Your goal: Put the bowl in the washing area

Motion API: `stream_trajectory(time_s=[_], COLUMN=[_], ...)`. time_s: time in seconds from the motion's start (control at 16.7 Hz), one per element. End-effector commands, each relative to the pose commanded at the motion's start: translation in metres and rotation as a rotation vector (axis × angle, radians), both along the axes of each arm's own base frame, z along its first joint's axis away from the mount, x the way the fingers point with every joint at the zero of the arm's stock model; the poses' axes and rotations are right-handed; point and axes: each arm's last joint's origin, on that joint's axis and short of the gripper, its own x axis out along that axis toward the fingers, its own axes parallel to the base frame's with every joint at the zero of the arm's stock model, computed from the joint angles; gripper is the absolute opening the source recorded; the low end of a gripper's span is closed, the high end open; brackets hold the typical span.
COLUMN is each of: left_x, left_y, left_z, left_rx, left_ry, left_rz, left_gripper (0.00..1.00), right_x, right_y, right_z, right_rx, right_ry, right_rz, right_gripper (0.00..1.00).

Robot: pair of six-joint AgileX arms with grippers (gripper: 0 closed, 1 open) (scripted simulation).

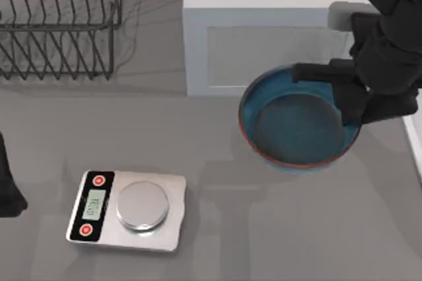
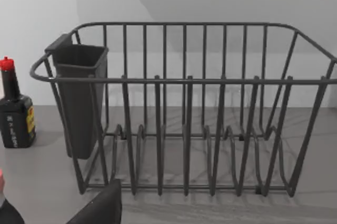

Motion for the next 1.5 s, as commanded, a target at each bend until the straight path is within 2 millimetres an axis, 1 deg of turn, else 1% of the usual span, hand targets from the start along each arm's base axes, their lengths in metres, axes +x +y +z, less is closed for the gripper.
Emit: stream_trajectory(time_s=[0.12, 0.24, 0.42, 0.54, 0.66, 0.78, 0.96, 1.14, 1.26, 1.38, 1.5], left_x=[0.000, 0.000, 0.000, 0.000, 0.000, 0.000, 0.000, 0.000, 0.000, 0.000, 0.000], left_y=[0.000, 0.000, 0.000, 0.000, 0.000, 0.000, 0.000, 0.000, 0.000, 0.000, 0.000], left_z=[0.000, 0.000, 0.000, 0.000, 0.000, 0.000, 0.000, 0.000, 0.000, 0.000, 0.000], left_rx=[0.000, 0.000, 0.000, 0.000, 0.000, 0.000, 0.000, 0.000, 0.000, 0.000, 0.000], left_ry=[0.000, 0.000, 0.000, 0.000, 0.000, 0.000, 0.000, 0.000, 0.000, 0.000, 0.000], left_rz=[0.000, 0.000, 0.000, 0.000, 0.000, 0.000, 0.000, 0.000, 0.000, 0.000, 0.000], left_gripper=[1.00, 1.00, 1.00, 1.00, 1.00, 1.00, 1.00, 1.00, 1.00, 1.00, 1.00], right_x=[0.004, 0.010, 0.023, 0.033, 0.042, 0.047, 0.047, 0.033, 0.020, 0.007, -0.004], right_y=[-0.012, -0.028, -0.061, -0.088, -0.118, -0.151, -0.200, -0.243, -0.265, -0.281, -0.292], right_z=[0.011, 0.022, 0.030, 0.027, 0.018, 0.004, -0.023, -0.048, -0.062, -0.072, -0.078], right_rx=[0.099, 0.203, 0.325, 0.367, 0.375, 0.351, 0.268, 0.153, 0.070, -0.004, -0.060], right_ry=[-0.106, -0.240, -0.467, -0.621, -0.770, -0.910, -1.102, -1.262, -1.348, -1.409, -1.447], right_rz=[-0.005, -0.013, -0.027, -0.038, -0.049, -0.059, -0.071, -0.077, -0.079, -0.080, -0.082], right_gripper=[0.00, 0.00, 0.00, 0.00, 0.00, 0.00, 0.00, 0.00, 0.00, 0.00, 0.00])
